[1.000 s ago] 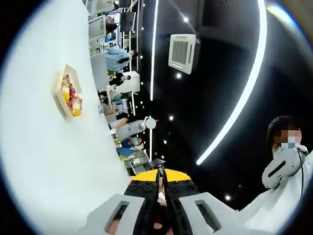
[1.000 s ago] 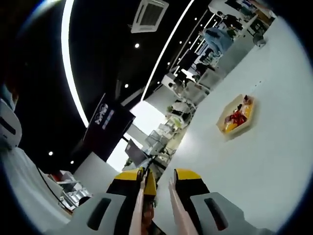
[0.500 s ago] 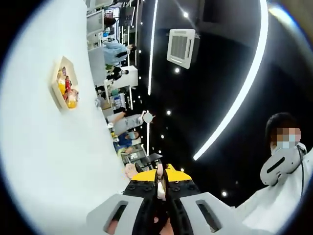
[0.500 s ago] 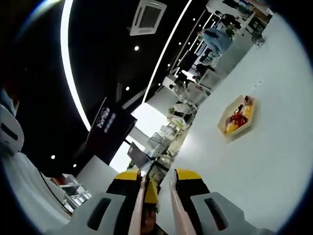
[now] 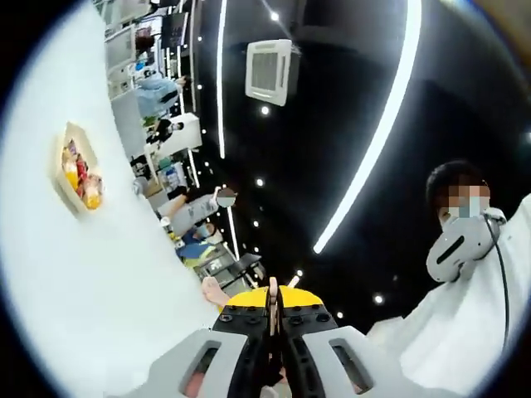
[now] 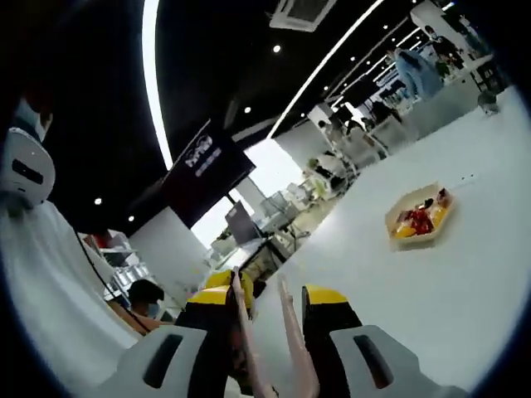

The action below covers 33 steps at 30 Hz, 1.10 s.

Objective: Place the target food into the container with the food tongs after gripping and lifting it, then release it inside without dropping or visibly crushing the food.

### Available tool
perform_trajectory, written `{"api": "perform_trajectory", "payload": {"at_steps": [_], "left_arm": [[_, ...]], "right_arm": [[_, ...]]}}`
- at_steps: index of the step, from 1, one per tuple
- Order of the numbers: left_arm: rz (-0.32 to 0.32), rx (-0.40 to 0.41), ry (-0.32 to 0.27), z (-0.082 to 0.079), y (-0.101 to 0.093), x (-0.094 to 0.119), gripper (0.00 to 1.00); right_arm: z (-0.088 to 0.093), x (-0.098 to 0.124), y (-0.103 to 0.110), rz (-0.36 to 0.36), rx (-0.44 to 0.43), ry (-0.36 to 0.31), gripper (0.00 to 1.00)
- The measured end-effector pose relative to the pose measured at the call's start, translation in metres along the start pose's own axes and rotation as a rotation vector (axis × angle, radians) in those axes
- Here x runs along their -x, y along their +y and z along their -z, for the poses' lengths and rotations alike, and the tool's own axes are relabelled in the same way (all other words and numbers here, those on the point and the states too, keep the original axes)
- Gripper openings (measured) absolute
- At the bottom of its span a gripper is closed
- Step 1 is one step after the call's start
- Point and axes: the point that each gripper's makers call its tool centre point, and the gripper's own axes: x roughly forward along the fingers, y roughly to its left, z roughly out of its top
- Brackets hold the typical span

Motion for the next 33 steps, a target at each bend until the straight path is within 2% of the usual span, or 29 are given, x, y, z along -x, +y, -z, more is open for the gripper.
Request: {"api": "perform_trajectory", "payload": {"at_steps": [3,4,5,6,7,9,10,11,13,14,15,18,19,20,22,23,25,26,28,29,31,33], "left_arm": [[0.042,-0.091,0.060,-0.005,-0.010,-0.003,0.00],[0.055,-0.126,0.110,-0.004,-0.013,-0.004,0.00],[0.063,-0.149,0.140,-0.003,-0.014,-0.006,0.00],[0.074,-0.158,0.145,-0.004,-0.016,-0.007,0.00],[0.107,-0.216,0.186,-0.002,-0.022,-0.011,0.00],[0.121,-0.243,0.241,0.001,-0.024,-0.015,0.00],[0.127,-0.257,0.258,0.002,-0.025,-0.016,0.00],[0.107,-0.286,0.260,-0.001,-0.022,-0.018,0.00],[0.036,-0.323,0.274,-0.004,-0.011,-0.019,0.03],[0.039,-0.365,0.294,-0.002,-0.011,-0.019,0.04],[0.042,-0.407,0.314,-0.001,-0.011,-0.019,0.05],[0.030,-0.438,0.426,0.009,-0.007,-0.015,0.11],[0.016,-0.452,0.483,0.014,-0.003,-0.012,0.13],[0.014,-0.455,0.506,0.016,-0.003,-0.011,0.15],[-0.001,-0.534,0.617,0.024,0.004,-0.009,0.19],[-0.004,-0.569,0.664,0.027,0.008,-0.009,0.21],[-0.030,-0.585,0.713,0.031,0.014,-0.010,0.26],[-0.040,-0.640,0.767,0.036,0.021,-0.009,0.28],[-0.048,-0.681,0.863,0.046,0.031,-0.004,0.26],[-0.024,-0.715,0.932,0.055,0.034,0.001,0.20],[-0.049,-0.778,0.991,0.063,0.044,0.004,0.13],[-0.049,-0.784,0.992,0.066,0.045,0.001,0.10]], "right_arm": [[0.010,0.004,0.004,-0.019,0.054,0.097,0.30],[0.012,0.005,0.006,-0.015,0.072,0.123,0.29],[0.011,0.005,0.006,-0.012,0.078,0.113,0.29],[0.013,0.005,0.007,-0.019,0.091,0.131,0.29],[0.020,0.006,0.007,-0.023,0.096,0.178,0.29],[0.030,0.006,0.003,-0.014,0.124,0.266,0.28],[0.030,0.007,0.002,-0.009,0.137,0.277,0.27],[0.024,0.005,0.002,-0.003,0.140,0.245,0.25],[0.026,0.006,0.003,-0.003,0.153,0.270,0.21],[0.027,0.006,0.003,-0.004,0.164,0.278,0.21],[0.032,0.007,0.001,0.001,0.213,0.311,0.20],[0.034,0.010,-0.003,0.017,0.262,0.352,0.20],[0.038,0.013,-0.009,0.033,0.292,0.399,0.20],[0.041,0.016,-0.013,0.046,0.323,0.442,0.20],[0.042,0.019,-0.022,0.080,0.401,0.492,0.19],[0.048,0.023,-0.026,0.088,0.413,0.554,0.19],[0.052,0.025,-0.030,0.101,0.456,0.608,0.19],[0.055,0.025,-0.030,0.093,0.472,0.636,0.19],[0.056,0.023,-0.031,0.095,0.471,0.650,0.20],[0.056,0.022,-0.032,0.096,0.473,0.658,0.20],[0.058,0.024,-0.039,0.124,0.493,0.697,0.20],[0.062,0.028,-0.045,0.138,0.514,0.746,0.20]]}}
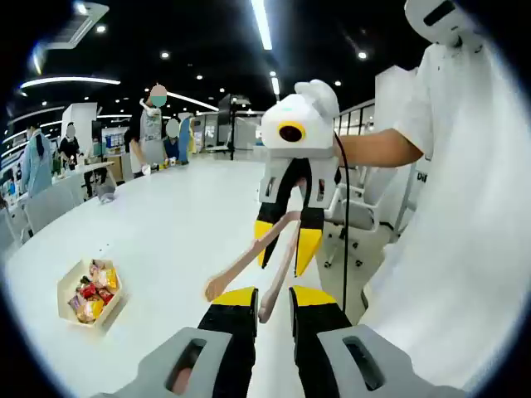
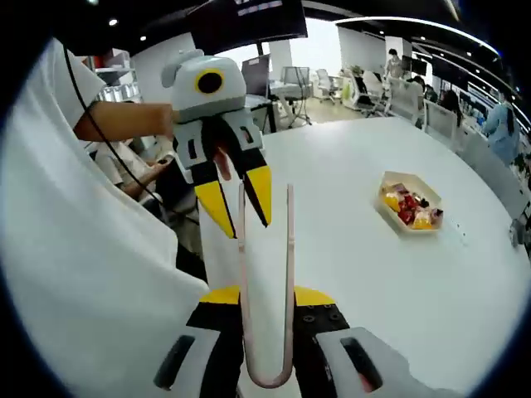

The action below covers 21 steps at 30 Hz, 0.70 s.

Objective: Place the target food into the container with the food tongs after gripping and lifting it, then release it inside without dropping or visibly crushing the food.

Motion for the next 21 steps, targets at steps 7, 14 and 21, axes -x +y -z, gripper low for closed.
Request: {"api": "perform_trajectory", "payload": {"at_steps": [7,14,21], "left_arm": [[0.003,-0.086,0.110,0.013,0.003,-0.006,0.05],[0.018,-0.173,0.210,0.026,0.000,-0.003,0.00],[-0.003,-0.187,0.238,0.039,0.006,0.008,0.00]], "right_arm": [[0.007,-0.006,-0.001,0.001,0.023,0.061,0.20],[0.001,-0.015,-0.012,0.064,0.212,0.022,0.22],[-0.002,-0.012,-0.012,0.096,0.165,-0.030,0.23]]}}
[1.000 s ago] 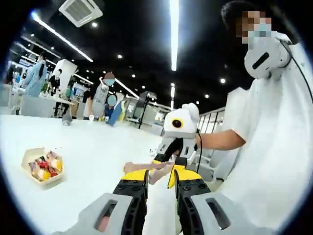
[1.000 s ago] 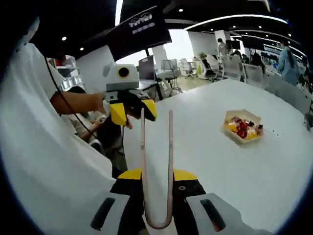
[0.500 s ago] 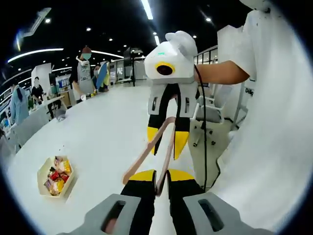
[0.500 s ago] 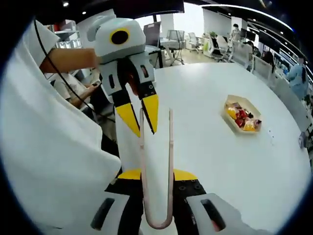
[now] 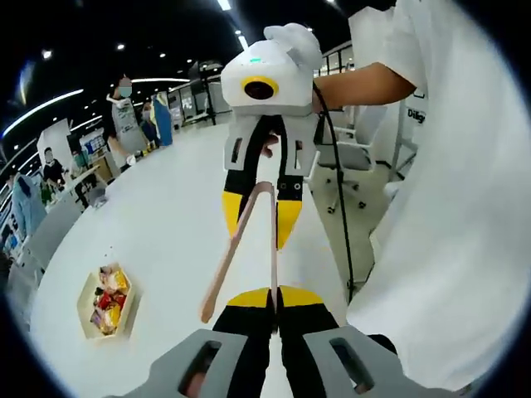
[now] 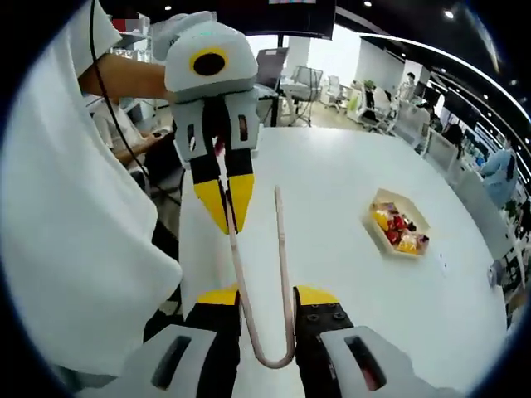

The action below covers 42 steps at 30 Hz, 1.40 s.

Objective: Place the target food into the container with the food tongs after gripping and lifting it, then release it inside without dropping or visibly crushing the food.

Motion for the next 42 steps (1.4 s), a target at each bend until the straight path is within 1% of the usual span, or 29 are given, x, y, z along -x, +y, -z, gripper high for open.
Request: {"api": "perform_trajectory", "payload": {"at_steps": [1,3,6,8,9,10,11,12,13,14,15,17,18,20,23,24,26,28,29,30,32,33,34,35,36,37,38,40,42], "left_arm": [[-0.012,0.003,0.008,0.006,0.003,0.001,0.00],[-0.011,0.014,-0.009,0.011,0.004,0.003,0.00],[-0.004,0.010,0.008,0.021,0.002,0.003,0.00],[0.000,0.007,-0.005,0.026,0.003,0.006,0.00],[-0.008,-0.012,-0.004,0.029,0.005,0.007,0.00],[-0.020,-0.016,-0.005,0.030,0.007,0.008,0.01],[-0.034,-0.014,-0.011,0.030,0.009,0.008,0.03],[-0.081,0.051,-0.012,0.036,0.016,0.011,0.04],[-0.070,0.052,-0.008,0.039,0.016,0.012,0.05],[-0.061,0.050,-0.007,0.042,0.015,0.015,0.05],[-0.068,0.052,-0.010,0.044,0.016,0.017,0.05],[-0.067,0.057,-0.014,0.052,0.016,0.024,0.07],[-0.073,0.054,-0.019,0.055,0.017,0.027,0.08],[-0.074,0.053,-0.029,0.061,0.019,0.034,0.10],[-0.056,0.052,-0.038,0.071,0.020,0.037,0.08],[-0.051,0.041,-0.038,0.074,0.020,0.037,0.07],[-0.034,0.023,-0.038,0.077,0.017,0.035,0.02],[-0.013,-0.016,-0.006,0.086,0.014,0.032,0.02],[-0.005,-0.019,-0.004,0.087,0.012,0.032,0.01],[0.010,-0.034,0.004,0.090,0.009,0.032,0.01],[0.044,-0.039,0.030,0.093,0.001,0.034,0.00],[0.041,-0.044,0.044,0.093,0.000,0.035,0.00],[0.040,-0.054,0.052,0.094,-0.001,0.036,0.00],[0.040,-0.117,0.059,0.092,-0.003,0.040,0.00],[0.034,-0.120,0.059,0.092,-0.003,0.040,0.00],[0.058,-0.061,0.042,0.089,-0.007,0.043,0.00],[0.065,-0.036,0.051,0.091,-0.007,0.043,0.00],[0.049,-0.052,0.057,0.093,-0.004,0.042,0.00],[0.039,-0.044,0.050,0.093,-0.001,0.041,0.00]], "right_arm": [[-0.002,0.000,-0.001,0.020,0.006,-0.018,0.23],[-0.002,-0.002,-0.002,0.040,0.000,-0.037,0.23],[-0.001,-0.007,-0.002,0.051,-0.030,-0.011,0.20],[-0.004,-0.011,-0.001,0.066,-0.022,0.003,0.19],[-0.005,-0.013,0.000,0.059,-0.002,0.005,0.17],[-0.003,-0.016,0.003,0.045,0.017,0.022,0.17],[-0.003,-0.020,0.003,0.053,0.007,0.034,0.16],[-0.004,-0.022,0.003,0.046,-0.011,0.044,0.16],[-0.005,-0.024,0.005,0.032,-0.023,0.050,0.16],[-0.007,-0.027,0.005,0.032,-0.015,0.059,0.15],[-0.008,-0.029,0.005,0.033,-0.007,0.067,0.15],[-0.003,-0.035,0.005,0.030,0.007,0.126,0.15],[-0.002,-0.037,0.005,0.030,0.008,0.142,0.15],[-0.005,-0.042,0.006,0.032,0.013,0.140,0.15],[-0.011,-0.046,0.008,0.028,-0.022,0.142,0.15],[-0.012,-0.050,0.009,0.028,-0.024,0.153,0.15],[-0.013,-0.054,0.012,0.029,-0.026,0.164,0.15],[-0.015,-0.058,0.014,0.035,-0.026,0.170,0.15],[-0.015,-0.058,0.014,0.034,-0.025,0.171,0.15],[-0.013,-0.062,0.017,0.034,-0.002,0.191,0.15],[-0.012,-0.067,0.019,0.025,0.033,0.198,0.16],[-0.009,-0.071,0.022,0.013,0.022,0.206,0.16],[-0.005,-0.075,0.024,0.011,0.008,0.230,0.16],[-0.004,-0.079,0.024,0.019,0.016,0.233,0.17],[0.000,-0.081,0.024,0.017,0.021,0.243,0.17],[0.004,-0.084,0.025,0.017,0.011,0.256,0.17],[0.007,-0.087,0.024,0.029,-0.018,0.246,0.17],[0.009,-0.090,0.024,0.024,-0.037,0.233,0.17],[0.013,-0.091,0.023,0.029,-0.049,0.237,0.17]]}}
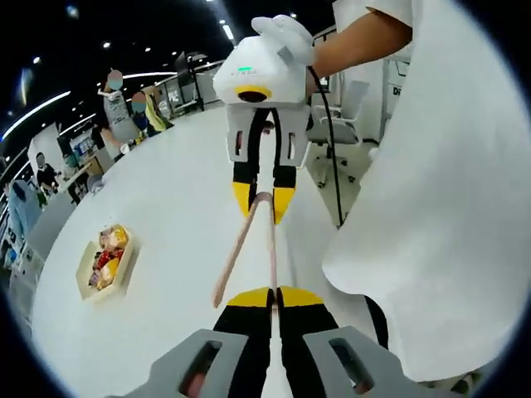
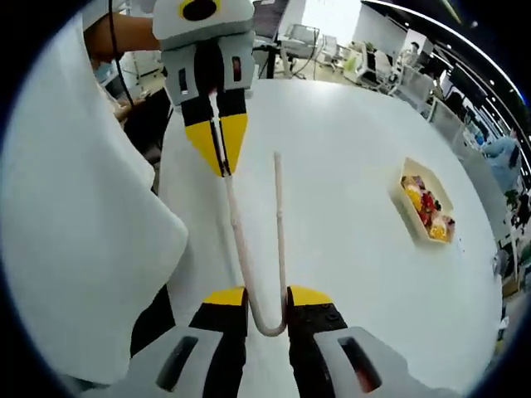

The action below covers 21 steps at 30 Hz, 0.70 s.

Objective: Place the target food into the container with the food tongs after gripping and lifting it, then release it inside without dropping or visibly crushing the food.

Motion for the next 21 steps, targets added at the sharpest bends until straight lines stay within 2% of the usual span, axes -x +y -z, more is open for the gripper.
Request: {"api": "perform_trajectory", "payload": {"at_steps": [4,7,10,12,13,14,16,18,21], "left_arm": [[0.002,-0.003,-0.007,-0.005,0.000,-0.007,0.00],[0.005,-0.035,0.004,-0.005,-0.002,-0.013,0.00],[0.015,-0.042,-0.008,-0.007,-0.007,-0.017,0.00],[0.003,-0.041,-0.012,-0.006,-0.004,-0.019,0.00],[0.002,-0.039,-0.011,-0.005,-0.004,-0.020,0.00],[-0.008,-0.028,-0.009,-0.002,-0.002,-0.021,0.00],[-0.010,-0.019,-0.005,0.003,-0.002,-0.023,0.00],[-0.008,-0.016,0.005,0.005,-0.002,-0.024,0.00],[-0.007,-0.005,0.004,0.006,-0.004,-0.025,0.00]], "right_arm": [[0.008,-0.001,-0.005,0.019,0.021,0.008,0.17],[0.011,-0.001,-0.007,0.026,0.022,0.005,0.16],[0.016,-0.009,-0.012,0.035,0.009,-0.005,0.14],[0.021,-0.014,-0.008,0.000,-0.012,0.010,0.14],[0.019,-0.015,0.000,-0.045,-0.048,-0.007,0.14],[0.019,-0.017,0.002,-0.057,-0.060,-0.021,0.16],[0.025,-0.021,0.000,-0.041,-0.050,-0.012,0.17],[0.032,-0.026,-0.005,-0.016,0.026,0.013,0.17],[0.032,-0.032,-0.003,-0.031,0.031,-0.002,0.17]]}}
